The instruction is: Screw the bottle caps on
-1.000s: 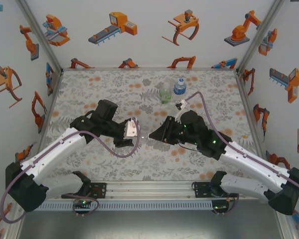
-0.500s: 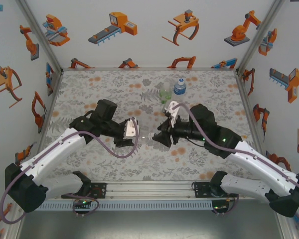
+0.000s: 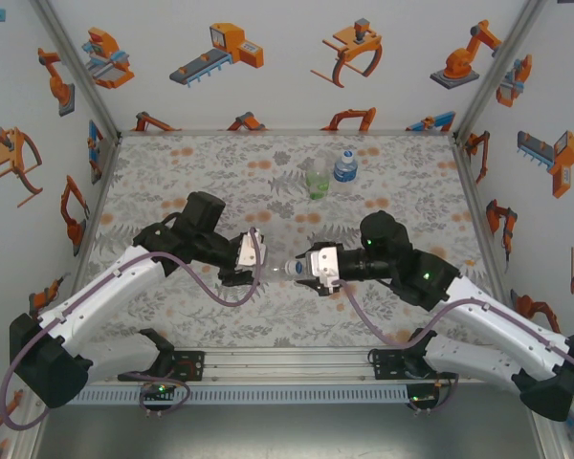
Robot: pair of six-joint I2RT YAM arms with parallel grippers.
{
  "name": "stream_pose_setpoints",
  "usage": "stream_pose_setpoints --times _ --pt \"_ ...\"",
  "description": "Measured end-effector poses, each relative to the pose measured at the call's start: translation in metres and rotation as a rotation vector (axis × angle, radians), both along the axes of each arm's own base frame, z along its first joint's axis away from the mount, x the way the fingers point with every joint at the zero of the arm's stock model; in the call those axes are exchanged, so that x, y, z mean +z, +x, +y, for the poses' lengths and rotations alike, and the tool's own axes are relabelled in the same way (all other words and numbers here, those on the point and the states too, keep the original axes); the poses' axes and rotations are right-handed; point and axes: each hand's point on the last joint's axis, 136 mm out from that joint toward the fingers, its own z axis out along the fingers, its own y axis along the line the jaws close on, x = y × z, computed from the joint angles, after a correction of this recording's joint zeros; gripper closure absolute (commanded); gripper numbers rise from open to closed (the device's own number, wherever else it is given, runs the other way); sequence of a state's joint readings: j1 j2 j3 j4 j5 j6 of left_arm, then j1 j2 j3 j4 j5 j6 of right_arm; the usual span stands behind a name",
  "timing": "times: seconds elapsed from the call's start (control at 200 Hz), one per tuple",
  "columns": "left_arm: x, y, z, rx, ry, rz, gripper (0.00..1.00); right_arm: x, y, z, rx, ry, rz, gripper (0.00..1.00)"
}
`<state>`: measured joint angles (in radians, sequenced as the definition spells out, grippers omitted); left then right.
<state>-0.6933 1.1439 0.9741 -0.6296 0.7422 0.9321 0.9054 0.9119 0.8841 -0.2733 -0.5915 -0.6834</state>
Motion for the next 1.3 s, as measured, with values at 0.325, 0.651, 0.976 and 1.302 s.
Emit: stream_pose_setpoints --times 0.325,0.651,0.976,1.302 --pt "-0.001 -0.003 0.001 -0.008 0.005 0.016 1.0 -0.004 0.003 0.001 -0.018 0.024 -0.004 0.86" --pt "-0.003 0.007 -0.001 0.021 0.028 -0.001 1.0 -0.003 0.041 -0.006 -0.423 0.213 0.592 1.0" --pt "-0.015 0.018 0.002 0.079 0.085 0.0 1.0 -0.049 0.081 -0.028 -0.897 0.543 1.583 1.0" --pt "-0.013 0.021 0.001 0.086 0.076 -0.008 1.0 -0.045 0.084 -0.029 -0.943 0.538 1.601 0.56"
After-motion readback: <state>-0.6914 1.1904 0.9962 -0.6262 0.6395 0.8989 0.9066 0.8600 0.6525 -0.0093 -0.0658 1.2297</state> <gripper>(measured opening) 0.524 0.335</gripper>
